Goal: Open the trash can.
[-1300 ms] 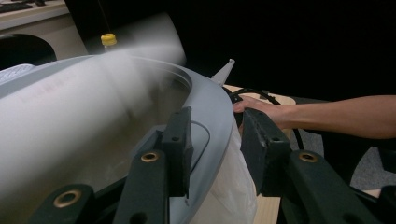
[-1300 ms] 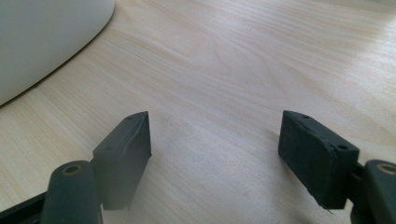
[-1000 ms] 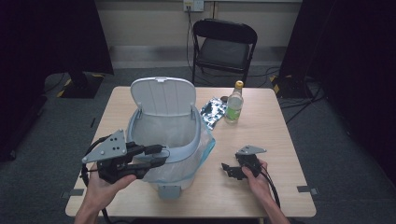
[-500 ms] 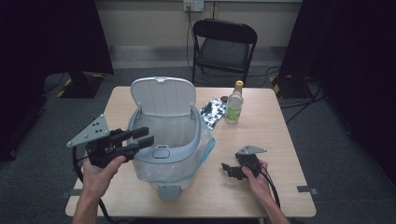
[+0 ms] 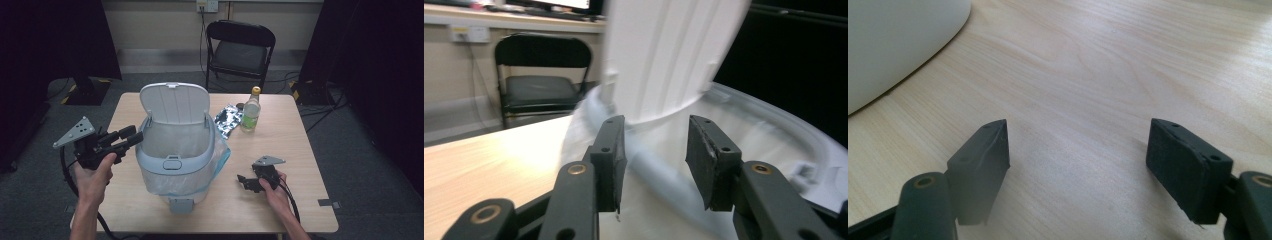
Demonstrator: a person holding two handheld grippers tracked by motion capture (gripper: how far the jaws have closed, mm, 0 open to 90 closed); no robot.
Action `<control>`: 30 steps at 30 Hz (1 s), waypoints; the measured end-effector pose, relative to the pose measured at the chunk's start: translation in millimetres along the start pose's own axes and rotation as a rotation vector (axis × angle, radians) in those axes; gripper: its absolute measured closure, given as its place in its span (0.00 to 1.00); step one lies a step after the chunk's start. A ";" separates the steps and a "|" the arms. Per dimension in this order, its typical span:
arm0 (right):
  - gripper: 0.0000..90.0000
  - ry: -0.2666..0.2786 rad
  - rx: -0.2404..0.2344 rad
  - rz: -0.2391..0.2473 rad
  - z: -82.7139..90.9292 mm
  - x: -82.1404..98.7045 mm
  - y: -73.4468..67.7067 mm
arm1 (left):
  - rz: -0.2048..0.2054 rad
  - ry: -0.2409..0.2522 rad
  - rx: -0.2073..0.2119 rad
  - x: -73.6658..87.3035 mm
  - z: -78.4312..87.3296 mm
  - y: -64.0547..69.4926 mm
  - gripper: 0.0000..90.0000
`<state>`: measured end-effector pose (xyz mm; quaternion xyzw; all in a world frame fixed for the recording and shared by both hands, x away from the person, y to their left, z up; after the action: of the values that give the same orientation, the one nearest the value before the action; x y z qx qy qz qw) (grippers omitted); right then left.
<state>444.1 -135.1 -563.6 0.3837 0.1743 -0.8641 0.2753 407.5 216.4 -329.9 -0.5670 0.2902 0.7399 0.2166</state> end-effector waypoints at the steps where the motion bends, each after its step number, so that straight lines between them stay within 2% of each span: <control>1: 0.27 0.000 0.000 0.001 0.0 0.0 0.0 | 0.009 0.005 -0.004 1.4 -0.3 -2.5 0.66; 3: 0.27 0.000 0.000 -0.002 0.0 -0.1 0.1 | 0.014 0.014 0.017 2.4 0.3 -4.3 0.64; 4: 0.27 0.001 -0.002 -0.005 0.0 -0.1 -0.1 | 0.004 0.016 0.007 2.4 1.0 -6.0 0.63; 7: 0.27 0.001 0.000 -0.001 0.0 -0.1 0.1 | 0.029 0.022 -0.025 5.1 2.8 -15.0 0.63; 9: 0.27 0.000 0.001 -0.001 0.0 0.0 0.0 | 0.030 0.004 -0.038 10.2 3.3 -19.1 0.63; 11: 0.27 0.000 0.001 0.000 0.0 0.0 0.1 | 0.012 -0.027 -0.082 16.7 2.3 -23.0 0.63; 13: 0.27 0.000 0.001 0.000 -0.1 0.0 0.0 | 0.009 -0.043 -0.076 22.8 -0.4 -24.3 0.62; 16: 0.27 -0.001 0.004 0.001 -0.1 0.0 0.0 | 0.032 -0.049 -0.083 30.4 -3.6 -30.3 0.62; 17: 0.27 -0.001 0.004 0.001 -0.1 0.0 0.0 | 0.029 -0.063 -0.104 35.0 -5.2 -34.7 0.62; 19: 0.27 -0.001 0.003 0.000 -0.1 0.0 0.1 | 0.039 -0.075 -0.117 41.7 -6.7 -40.3 0.60; 21: 0.27 -0.002 0.005 0.002 -0.4 -0.2 0.4 | 0.030 -0.095 -0.160 49.3 -6.2 -49.4 0.57; 24: 0.27 -0.001 0.006 0.002 -0.6 -0.3 0.5 | 0.067 -0.110 -0.182 63.0 -5.0 -60.9 0.55; 26: 0.27 -0.004 0.006 0.003 -0.5 -0.3 0.6 | 0.070 -0.135 -0.227 74.5 -4.1 -69.1 0.52; 30: 0.27 -0.011 0.008 -0.014 -2.1 -2.8 2.0 | 0.086 -0.184 -0.236 98.7 -6.0 -71.1 0.46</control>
<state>448.1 -134.7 -563.0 0.3788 0.1721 -0.8688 0.2685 431.9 264.0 -439.3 -0.5052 0.2043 0.8263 0.1422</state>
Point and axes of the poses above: each handheld gripper's, and its own axes: z roughly backward along the jaws, x roughly out of its underside, y roughly to its right, the point moved 10 cm from there along -z, roughly forward along the jaws, and after that the axes turned 1 degree about -x, right-handed, at the moved point
